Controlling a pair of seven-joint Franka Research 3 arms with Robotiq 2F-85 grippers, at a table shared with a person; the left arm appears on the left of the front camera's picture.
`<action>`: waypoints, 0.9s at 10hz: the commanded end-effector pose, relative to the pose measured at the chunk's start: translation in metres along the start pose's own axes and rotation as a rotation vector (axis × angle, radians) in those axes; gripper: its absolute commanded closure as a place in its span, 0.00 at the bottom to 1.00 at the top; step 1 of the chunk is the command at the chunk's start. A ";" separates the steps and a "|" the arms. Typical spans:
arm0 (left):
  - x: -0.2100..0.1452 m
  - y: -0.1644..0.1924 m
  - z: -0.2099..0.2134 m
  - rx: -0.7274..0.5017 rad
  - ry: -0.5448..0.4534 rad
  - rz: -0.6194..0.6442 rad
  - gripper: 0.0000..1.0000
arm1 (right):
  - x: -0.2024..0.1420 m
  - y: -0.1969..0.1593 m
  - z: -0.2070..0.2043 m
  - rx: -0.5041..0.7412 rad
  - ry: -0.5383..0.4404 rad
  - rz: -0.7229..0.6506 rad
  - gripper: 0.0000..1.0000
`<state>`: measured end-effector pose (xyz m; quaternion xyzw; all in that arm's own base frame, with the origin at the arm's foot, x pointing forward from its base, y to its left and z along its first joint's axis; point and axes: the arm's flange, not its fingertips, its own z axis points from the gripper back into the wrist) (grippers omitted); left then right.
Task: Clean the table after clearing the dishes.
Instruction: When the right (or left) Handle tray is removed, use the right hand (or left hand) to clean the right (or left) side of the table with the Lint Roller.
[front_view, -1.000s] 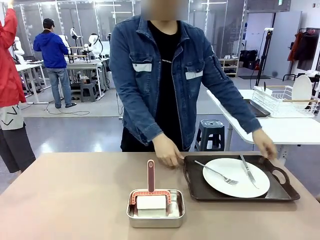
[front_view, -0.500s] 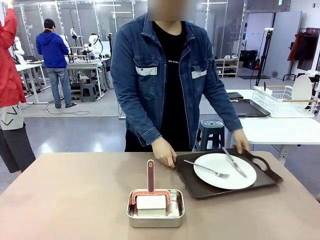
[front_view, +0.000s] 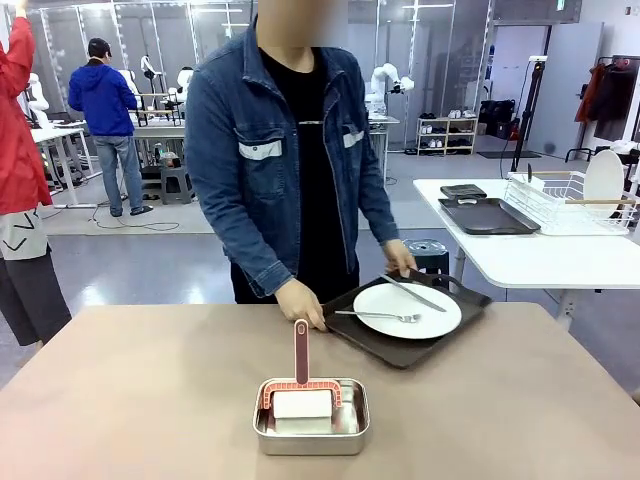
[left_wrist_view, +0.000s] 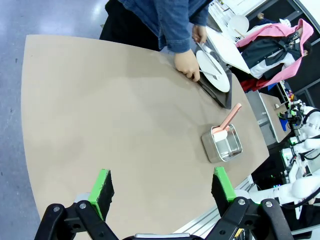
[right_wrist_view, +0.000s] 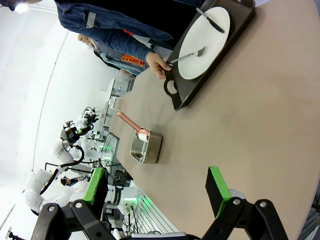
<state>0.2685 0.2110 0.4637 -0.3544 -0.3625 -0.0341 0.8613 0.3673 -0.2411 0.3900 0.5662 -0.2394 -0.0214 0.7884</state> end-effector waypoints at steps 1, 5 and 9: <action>-0.001 0.000 0.003 0.012 0.001 0.008 0.00 | 0.000 0.004 0.000 0.007 -0.009 0.005 0.00; -0.001 0.000 0.003 0.012 0.001 0.008 0.00 | 0.000 0.004 0.000 0.007 -0.009 0.005 0.00; -0.001 0.000 0.003 0.012 0.001 0.008 0.00 | 0.000 0.000 0.000 0.000 0.000 0.000 0.00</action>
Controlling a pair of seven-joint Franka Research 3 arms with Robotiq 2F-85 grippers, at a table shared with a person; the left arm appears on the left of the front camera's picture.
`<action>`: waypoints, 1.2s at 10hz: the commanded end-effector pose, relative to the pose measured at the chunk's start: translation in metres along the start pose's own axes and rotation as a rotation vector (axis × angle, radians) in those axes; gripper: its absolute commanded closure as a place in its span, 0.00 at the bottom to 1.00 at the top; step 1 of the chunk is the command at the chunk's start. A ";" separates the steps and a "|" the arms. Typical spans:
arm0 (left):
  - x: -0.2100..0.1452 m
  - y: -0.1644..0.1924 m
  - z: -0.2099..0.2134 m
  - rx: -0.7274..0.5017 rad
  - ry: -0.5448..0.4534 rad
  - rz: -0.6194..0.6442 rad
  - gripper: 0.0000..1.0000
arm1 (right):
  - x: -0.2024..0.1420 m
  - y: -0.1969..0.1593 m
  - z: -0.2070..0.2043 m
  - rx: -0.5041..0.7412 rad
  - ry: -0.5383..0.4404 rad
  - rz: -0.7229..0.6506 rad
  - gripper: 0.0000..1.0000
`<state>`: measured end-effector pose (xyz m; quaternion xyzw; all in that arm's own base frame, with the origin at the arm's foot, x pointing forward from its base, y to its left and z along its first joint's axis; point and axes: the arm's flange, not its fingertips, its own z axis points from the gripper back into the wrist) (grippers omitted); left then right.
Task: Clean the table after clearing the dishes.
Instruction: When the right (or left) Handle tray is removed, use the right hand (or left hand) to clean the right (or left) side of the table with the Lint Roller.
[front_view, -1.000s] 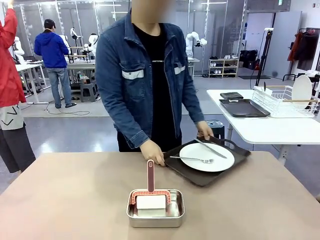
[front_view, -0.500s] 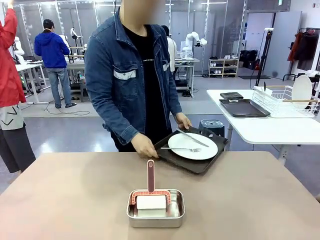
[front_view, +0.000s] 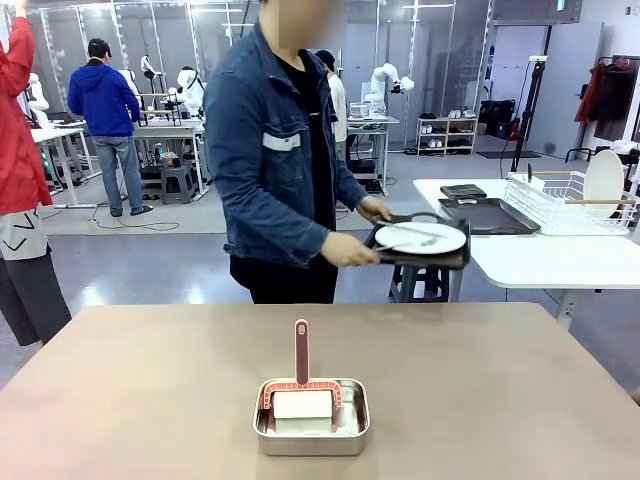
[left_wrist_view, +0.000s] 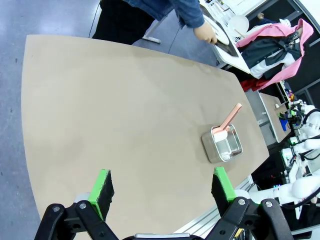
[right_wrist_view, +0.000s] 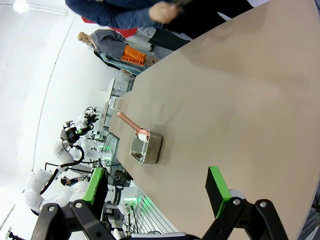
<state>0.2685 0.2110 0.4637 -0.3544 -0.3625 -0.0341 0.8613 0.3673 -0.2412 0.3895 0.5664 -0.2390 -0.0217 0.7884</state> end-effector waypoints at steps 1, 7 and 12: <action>-0.001 0.000 0.003 0.012 0.001 0.008 0.00 | 0.024 0.031 -0.019 -0.063 0.075 0.084 0.00; -0.001 0.000 0.003 0.012 0.001 0.008 0.00 | 0.081 0.247 -0.292 -0.351 0.674 0.695 0.00; -0.001 0.000 0.003 0.012 0.001 0.008 0.00 | -0.010 0.268 -0.452 -0.443 1.007 0.970 0.00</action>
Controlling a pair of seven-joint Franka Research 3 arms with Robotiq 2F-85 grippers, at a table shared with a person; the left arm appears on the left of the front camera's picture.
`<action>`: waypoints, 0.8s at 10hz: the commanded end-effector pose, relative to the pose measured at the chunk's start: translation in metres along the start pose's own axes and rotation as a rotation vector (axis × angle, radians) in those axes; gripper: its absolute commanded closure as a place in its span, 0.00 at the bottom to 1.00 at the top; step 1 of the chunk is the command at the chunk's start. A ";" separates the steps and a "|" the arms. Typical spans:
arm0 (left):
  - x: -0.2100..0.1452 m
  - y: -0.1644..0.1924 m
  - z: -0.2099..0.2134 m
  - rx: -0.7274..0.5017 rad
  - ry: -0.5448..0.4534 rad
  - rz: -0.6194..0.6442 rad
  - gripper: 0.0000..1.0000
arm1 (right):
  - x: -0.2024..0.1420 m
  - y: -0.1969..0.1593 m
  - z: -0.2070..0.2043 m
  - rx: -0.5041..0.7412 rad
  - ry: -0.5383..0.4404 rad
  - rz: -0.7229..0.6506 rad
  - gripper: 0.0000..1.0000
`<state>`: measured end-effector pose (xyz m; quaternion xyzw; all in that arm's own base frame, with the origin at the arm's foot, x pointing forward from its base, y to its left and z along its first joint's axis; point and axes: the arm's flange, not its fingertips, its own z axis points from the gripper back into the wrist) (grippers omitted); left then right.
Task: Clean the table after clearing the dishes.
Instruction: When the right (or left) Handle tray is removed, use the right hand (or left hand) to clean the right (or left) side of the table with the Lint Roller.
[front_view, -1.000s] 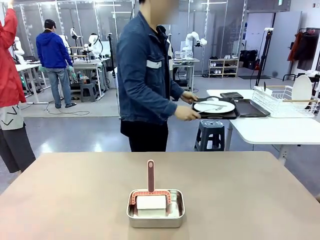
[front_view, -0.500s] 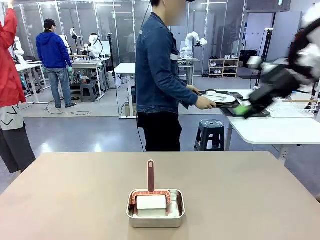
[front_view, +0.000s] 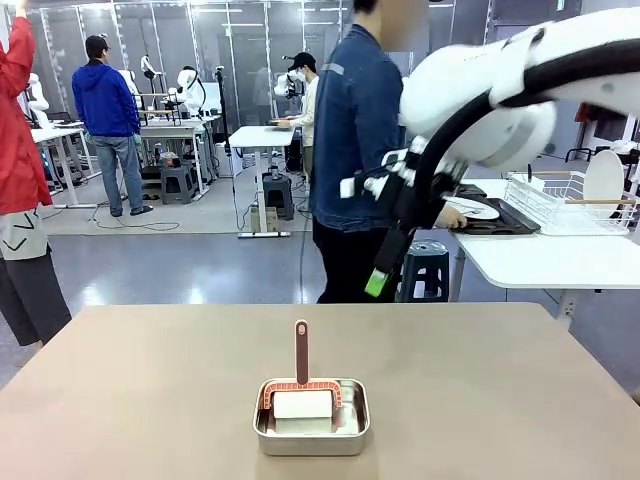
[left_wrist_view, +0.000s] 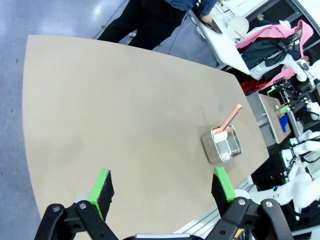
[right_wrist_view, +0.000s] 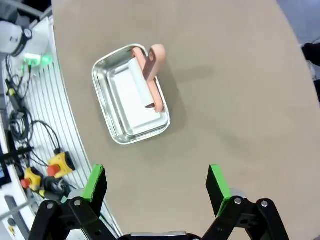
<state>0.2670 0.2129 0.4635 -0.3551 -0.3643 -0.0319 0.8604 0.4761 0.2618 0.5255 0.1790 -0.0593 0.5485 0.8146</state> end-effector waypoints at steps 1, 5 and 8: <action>0.000 -0.001 0.001 0.012 0.006 0.005 0.00 | -0.004 0.005 -0.026 -0.026 0.047 0.036 0.00; 0.000 -0.001 0.001 0.012 0.006 0.005 0.00 | 0.003 0.003 -0.019 0.002 0.032 0.021 0.00; 0.000 -0.001 0.001 0.012 0.006 0.005 0.00 | 0.003 0.003 -0.019 0.002 0.032 0.021 0.00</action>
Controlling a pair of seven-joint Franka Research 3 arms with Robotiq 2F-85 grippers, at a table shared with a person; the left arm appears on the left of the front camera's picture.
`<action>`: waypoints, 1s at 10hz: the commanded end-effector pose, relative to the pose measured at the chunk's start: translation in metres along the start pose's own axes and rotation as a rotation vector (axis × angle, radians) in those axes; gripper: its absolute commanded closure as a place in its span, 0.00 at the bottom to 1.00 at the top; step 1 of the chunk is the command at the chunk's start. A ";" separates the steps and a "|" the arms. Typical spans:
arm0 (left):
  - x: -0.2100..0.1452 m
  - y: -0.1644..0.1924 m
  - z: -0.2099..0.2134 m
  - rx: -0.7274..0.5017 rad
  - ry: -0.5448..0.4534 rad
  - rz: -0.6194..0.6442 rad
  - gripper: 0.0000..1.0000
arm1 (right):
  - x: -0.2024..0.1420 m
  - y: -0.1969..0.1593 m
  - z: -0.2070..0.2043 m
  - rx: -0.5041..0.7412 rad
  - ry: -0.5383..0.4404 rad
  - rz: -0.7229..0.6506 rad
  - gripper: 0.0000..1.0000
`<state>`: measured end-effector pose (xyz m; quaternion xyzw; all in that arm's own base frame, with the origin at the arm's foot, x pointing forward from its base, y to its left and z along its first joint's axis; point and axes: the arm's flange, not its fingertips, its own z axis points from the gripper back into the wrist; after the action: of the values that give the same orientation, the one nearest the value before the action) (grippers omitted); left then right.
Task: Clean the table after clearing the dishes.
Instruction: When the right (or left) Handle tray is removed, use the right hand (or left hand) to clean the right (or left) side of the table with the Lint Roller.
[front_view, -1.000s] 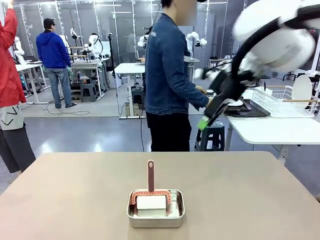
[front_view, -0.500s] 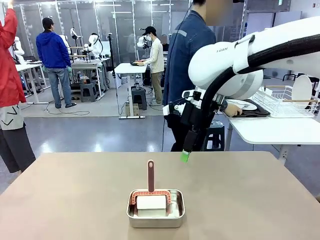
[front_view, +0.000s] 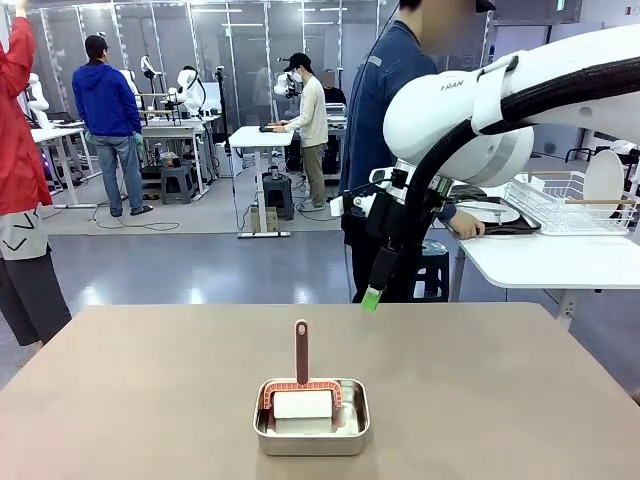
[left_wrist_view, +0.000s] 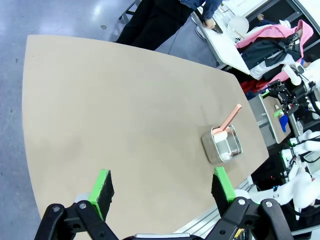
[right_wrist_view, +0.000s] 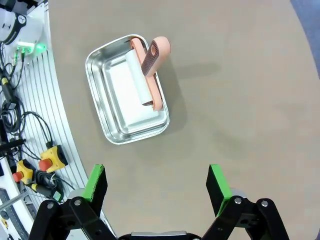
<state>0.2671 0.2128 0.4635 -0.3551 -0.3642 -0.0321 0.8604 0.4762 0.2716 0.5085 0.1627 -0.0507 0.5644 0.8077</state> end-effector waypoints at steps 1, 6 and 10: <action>0.000 -0.001 0.001 0.012 0.006 0.005 0.00 | 0.000 0.000 0.000 0.000 0.000 0.000 0.00; 0.000 -0.001 0.001 0.012 0.006 0.005 0.00 | 0.092 -0.020 -0.041 0.014 0.185 0.284 0.00; 0.000 -0.001 0.001 0.012 0.006 0.005 0.00 | 0.124 -0.022 -0.078 0.090 0.270 0.282 0.00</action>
<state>0.2673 0.2126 0.4635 -0.3551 -0.3640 -0.0324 0.8604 0.5260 0.3913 0.4585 0.1203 0.0430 0.6974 0.7052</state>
